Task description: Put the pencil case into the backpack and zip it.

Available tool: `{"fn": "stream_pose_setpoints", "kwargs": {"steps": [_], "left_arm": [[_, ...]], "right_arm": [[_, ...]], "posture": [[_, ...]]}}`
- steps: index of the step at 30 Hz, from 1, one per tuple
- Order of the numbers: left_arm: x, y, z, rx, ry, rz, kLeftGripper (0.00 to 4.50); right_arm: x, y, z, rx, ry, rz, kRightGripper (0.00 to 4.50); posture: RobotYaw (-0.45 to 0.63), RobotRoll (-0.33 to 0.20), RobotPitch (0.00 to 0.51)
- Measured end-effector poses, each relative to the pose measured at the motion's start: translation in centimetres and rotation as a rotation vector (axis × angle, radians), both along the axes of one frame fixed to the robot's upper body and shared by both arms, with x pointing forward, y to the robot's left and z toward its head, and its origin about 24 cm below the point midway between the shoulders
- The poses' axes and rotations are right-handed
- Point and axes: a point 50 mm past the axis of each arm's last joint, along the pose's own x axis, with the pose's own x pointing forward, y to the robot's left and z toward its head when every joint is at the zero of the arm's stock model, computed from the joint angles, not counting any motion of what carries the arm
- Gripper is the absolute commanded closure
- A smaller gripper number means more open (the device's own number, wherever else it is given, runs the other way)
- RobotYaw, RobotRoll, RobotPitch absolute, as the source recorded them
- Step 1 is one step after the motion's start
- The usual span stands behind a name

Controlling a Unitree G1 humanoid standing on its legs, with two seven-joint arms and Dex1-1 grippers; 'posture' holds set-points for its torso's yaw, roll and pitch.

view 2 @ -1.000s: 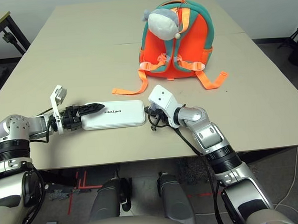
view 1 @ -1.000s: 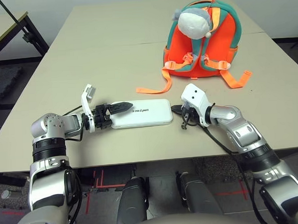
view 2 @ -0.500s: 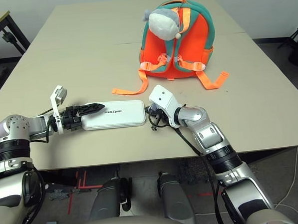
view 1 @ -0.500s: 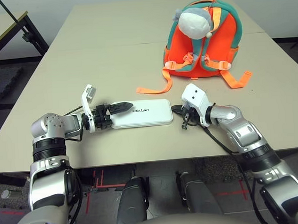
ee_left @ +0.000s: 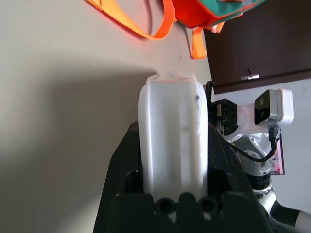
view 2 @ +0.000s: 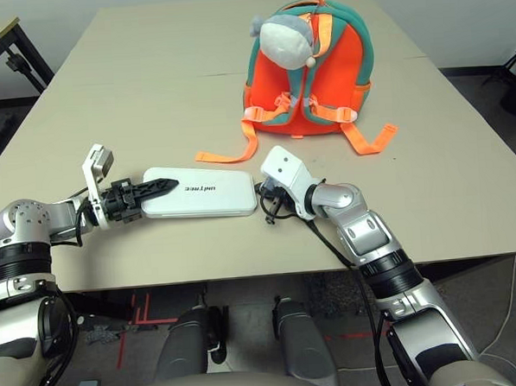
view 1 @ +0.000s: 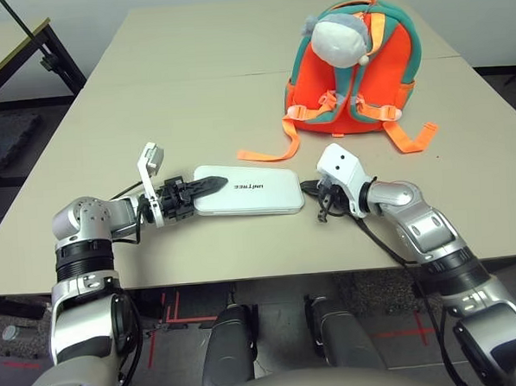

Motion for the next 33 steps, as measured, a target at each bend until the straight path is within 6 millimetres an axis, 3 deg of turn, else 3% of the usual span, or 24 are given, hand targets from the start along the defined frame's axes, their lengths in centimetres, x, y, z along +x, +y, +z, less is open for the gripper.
{"fn": "stream_pose_setpoints", "kwargs": {"steps": [3,8,10,15,16,25,33], "left_arm": [[0.1,0.0,0.1,-0.004,-0.006,0.006,3.17],[0.8,-0.3,1.1,-0.011,-0.045,0.024,3.17],[1.4,-0.5,2.0,-0.010,-0.073,0.034,3.18],[2.4,-0.5,4.0,0.015,-0.128,0.069,3.22],[2.6,-0.5,4.4,0.017,-0.138,0.075,3.22],[3.4,-0.4,11.0,-0.063,-0.363,0.080,3.22],[3.3,0.0,15.2,-0.082,-0.504,0.089,3.22]], "right_arm": [[0.0,0.0,0.0,0.001,-0.001,-0.003,4.50],[0.3,-0.6,0.2,0.027,0.004,-0.055,2.89],[0.5,-1.0,0.3,0.044,0.008,-0.077,2.06],[1.4,-1.4,2.0,0.119,-0.015,-0.105,0.19],[1.5,-1.4,2.3,0.135,-0.010,-0.103,0.00],[2.0,-4.4,4.0,0.228,0.076,-0.206,0.00],[2.7,-7.3,5.6,0.342,0.104,-0.398,0.00]], "posture": [[-0.16,0.000,0.135],[-0.16,0.000,0.135],[-0.16,0.000,0.134],[-0.15,0.000,0.133],[-0.15,0.000,0.134],[-0.15,0.000,0.133],[-0.15,0.000,0.133]]}}
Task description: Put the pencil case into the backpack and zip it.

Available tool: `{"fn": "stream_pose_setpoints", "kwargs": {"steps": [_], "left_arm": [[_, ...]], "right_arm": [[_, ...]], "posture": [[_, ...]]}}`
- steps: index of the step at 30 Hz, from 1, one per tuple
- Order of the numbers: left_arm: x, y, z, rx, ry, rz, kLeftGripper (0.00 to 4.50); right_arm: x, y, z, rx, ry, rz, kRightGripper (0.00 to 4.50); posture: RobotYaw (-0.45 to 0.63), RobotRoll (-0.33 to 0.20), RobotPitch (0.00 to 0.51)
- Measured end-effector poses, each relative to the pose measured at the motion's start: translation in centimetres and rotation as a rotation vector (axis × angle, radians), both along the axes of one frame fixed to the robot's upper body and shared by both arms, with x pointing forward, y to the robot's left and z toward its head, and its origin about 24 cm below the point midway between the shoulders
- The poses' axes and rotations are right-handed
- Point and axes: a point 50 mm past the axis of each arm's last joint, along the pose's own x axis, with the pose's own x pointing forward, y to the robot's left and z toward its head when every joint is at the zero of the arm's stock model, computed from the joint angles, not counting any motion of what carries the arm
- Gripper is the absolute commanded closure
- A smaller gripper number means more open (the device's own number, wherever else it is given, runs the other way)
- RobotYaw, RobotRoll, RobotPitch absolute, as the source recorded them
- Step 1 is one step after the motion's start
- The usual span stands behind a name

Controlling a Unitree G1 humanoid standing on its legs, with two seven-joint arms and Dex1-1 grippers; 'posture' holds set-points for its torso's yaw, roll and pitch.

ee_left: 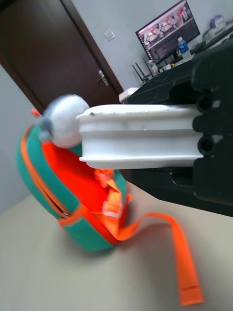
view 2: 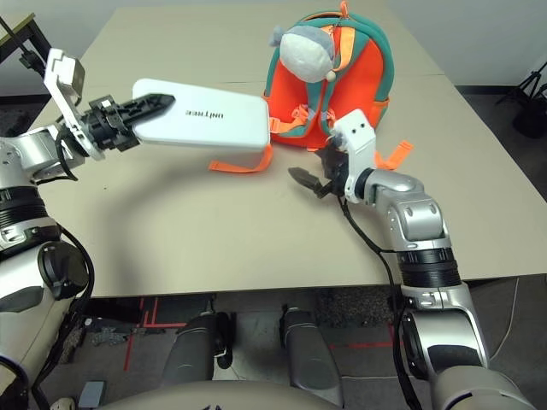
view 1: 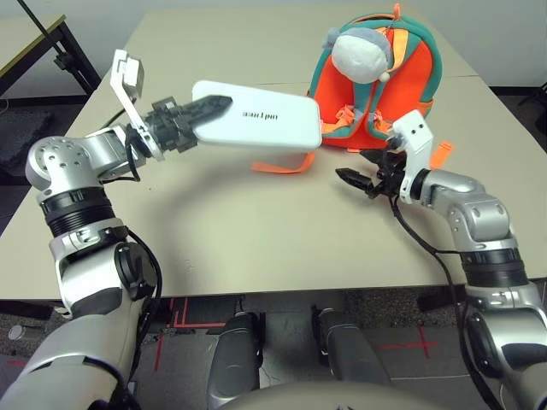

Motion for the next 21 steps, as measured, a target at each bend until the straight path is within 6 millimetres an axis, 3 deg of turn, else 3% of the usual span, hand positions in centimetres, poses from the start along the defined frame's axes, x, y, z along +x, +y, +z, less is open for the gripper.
{"fn": "stream_pose_setpoints", "kwargs": {"steps": [6,10,15,21], "left_arm": [[-0.2,0.7,3.8,-0.055,-0.168,0.046,3.22],[-0.2,1.3,5.9,-0.105,-0.281,0.100,3.22],[0.1,1.8,7.6,-0.135,-0.382,0.200,3.22],[0.6,2.3,8.1,-0.151,-0.416,0.292,3.22]], "right_arm": [[0.8,-1.3,2.7,0.119,-0.060,-0.147,0.00],[1.7,-0.8,4.2,0.198,-0.113,-0.198,0.00],[3.0,0.7,4.7,0.258,-0.131,-0.218,0.00],[4.3,1.8,4.2,0.267,-0.137,-0.247,0.00]], "posture": [[-0.16,0.000,0.131],[-0.16,0.000,0.129],[-0.15,0.000,0.125],[-0.15,0.000,0.123]]}}
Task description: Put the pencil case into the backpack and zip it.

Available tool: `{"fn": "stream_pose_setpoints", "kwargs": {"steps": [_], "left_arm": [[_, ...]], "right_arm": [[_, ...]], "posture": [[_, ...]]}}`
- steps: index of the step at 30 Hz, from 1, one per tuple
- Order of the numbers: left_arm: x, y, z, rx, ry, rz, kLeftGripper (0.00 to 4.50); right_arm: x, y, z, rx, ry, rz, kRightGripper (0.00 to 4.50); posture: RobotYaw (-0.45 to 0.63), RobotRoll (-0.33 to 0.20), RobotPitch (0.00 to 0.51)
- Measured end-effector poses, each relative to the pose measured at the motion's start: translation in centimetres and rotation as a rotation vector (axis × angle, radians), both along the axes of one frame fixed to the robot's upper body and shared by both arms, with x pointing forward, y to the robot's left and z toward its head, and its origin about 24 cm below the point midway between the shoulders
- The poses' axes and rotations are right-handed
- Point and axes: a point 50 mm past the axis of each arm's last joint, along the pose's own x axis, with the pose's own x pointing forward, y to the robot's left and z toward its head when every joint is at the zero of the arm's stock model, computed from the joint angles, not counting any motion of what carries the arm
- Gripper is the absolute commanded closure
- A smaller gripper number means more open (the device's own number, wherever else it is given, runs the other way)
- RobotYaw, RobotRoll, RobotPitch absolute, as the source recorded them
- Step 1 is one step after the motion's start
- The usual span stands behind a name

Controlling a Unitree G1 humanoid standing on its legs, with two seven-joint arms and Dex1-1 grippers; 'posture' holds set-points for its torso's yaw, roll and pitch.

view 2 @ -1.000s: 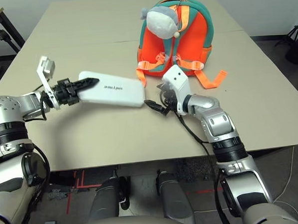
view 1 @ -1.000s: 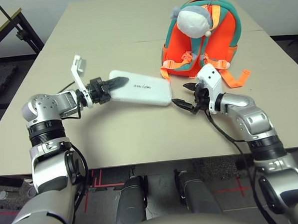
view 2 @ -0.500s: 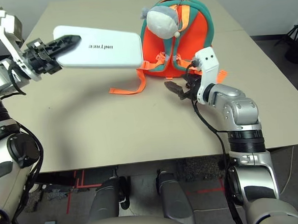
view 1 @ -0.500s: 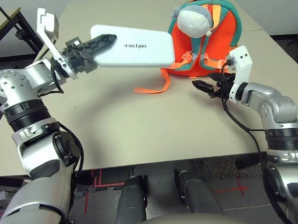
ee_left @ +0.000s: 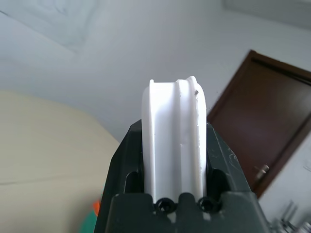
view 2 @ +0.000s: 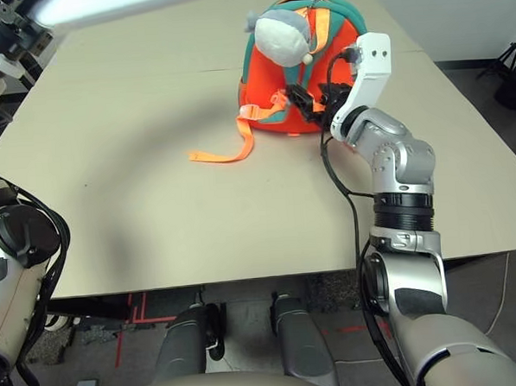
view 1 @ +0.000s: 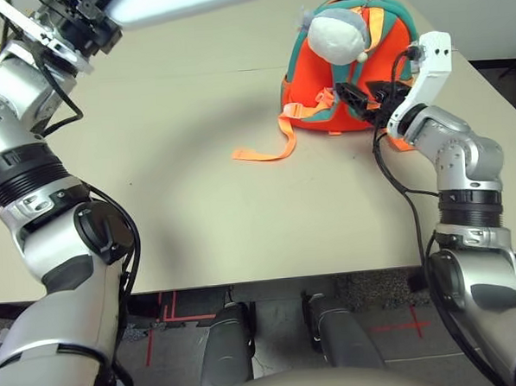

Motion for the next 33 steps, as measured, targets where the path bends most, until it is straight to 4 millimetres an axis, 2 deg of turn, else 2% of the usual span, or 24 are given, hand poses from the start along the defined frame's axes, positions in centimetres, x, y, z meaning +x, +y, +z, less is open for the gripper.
{"fn": "stream_pose_setpoints", "kwargs": {"steps": [10,14,20,22,30,33], "left_arm": [[0.4,-0.3,-0.1,0.011,0.003,0.016,3.22],[0.5,-0.3,0.0,0.010,-0.003,0.026,3.22],[0.7,-0.7,-0.4,0.019,0.011,0.028,3.22],[0.8,-0.9,-0.6,0.024,0.020,0.026,3.22],[1.0,-1.1,-0.8,0.025,0.019,0.031,3.22],[1.1,-1.2,-0.8,0.025,0.020,0.031,3.22]], "right_arm": [[2.3,1.7,-1.1,-0.043,-0.013,-0.039,0.00],[2.8,1.6,-1.5,-0.059,-0.030,-0.068,0.95],[2.6,1.5,-1.1,-0.077,-0.051,-0.044,3.29],[2.3,1.3,-0.8,-0.096,-0.063,-0.032,3.71],[-1.0,-0.6,0.9,-0.160,-0.060,0.017,3.80],[-2.6,-0.7,1.6,-0.178,-0.048,0.043,3.80]], "posture": [[-0.14,0.000,0.118],[-0.13,0.000,0.118],[-0.14,0.000,0.120],[-0.14,0.000,0.123],[-0.17,0.000,0.127],[-0.18,0.000,0.128]]}}
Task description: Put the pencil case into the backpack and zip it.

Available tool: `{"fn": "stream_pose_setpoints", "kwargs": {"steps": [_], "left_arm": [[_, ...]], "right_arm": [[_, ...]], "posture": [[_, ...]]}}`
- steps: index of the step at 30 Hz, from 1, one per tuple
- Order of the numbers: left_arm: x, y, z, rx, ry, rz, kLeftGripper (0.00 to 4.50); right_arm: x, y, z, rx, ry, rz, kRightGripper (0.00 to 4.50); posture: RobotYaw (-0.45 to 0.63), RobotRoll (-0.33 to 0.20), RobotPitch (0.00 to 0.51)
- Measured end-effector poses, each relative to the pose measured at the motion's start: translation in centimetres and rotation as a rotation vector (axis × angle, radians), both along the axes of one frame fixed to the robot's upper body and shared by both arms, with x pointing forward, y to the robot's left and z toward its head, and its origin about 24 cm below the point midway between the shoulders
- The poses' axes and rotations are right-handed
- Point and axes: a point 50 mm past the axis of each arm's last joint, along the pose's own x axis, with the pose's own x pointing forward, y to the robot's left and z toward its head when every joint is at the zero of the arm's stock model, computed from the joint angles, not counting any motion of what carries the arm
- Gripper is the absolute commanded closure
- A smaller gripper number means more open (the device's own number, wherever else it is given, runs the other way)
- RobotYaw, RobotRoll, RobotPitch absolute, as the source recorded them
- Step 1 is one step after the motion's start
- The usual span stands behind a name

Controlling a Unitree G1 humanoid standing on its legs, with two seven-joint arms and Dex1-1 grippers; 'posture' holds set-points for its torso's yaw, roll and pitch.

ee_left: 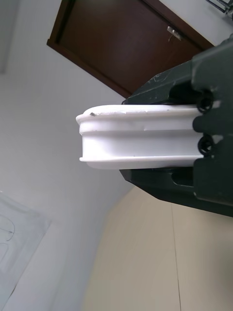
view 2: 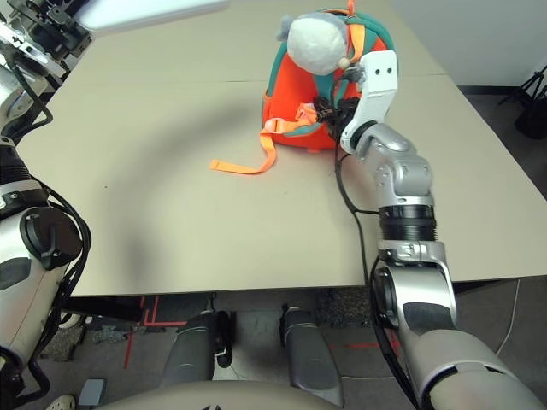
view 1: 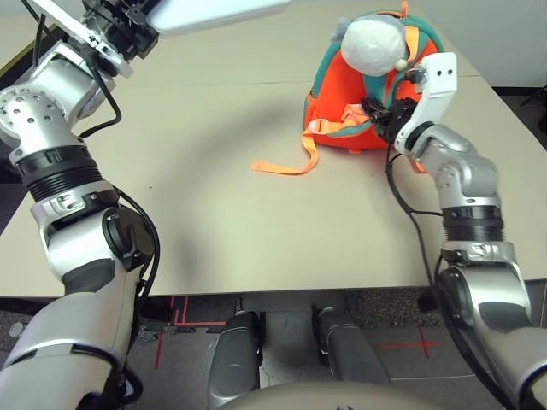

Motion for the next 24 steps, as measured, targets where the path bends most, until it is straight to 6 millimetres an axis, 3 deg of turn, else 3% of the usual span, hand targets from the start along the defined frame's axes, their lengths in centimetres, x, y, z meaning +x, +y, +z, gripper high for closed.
{"fn": "stream_pose_setpoints", "kwargs": {"steps": [13,19,24], "left_arm": [[0.7,-0.5,-0.8,0.004,0.021,-0.023,3.22],[1.0,-0.7,-1.2,0.003,0.039,-0.034,3.22],[1.1,-1.0,-1.3,0.022,0.033,-0.043,3.22]], "right_arm": [[-4.6,0.2,2.1,-0.032,0.031,0.026,3.80],[-5.5,0.7,1.4,-0.029,0.066,0.035,3.80],[-6.3,0.7,-0.3,-0.031,0.109,0.039,3.80]], "posture": [[-0.21,0.000,0.135],[-0.21,0.000,0.134],[-0.21,0.000,0.131]]}}
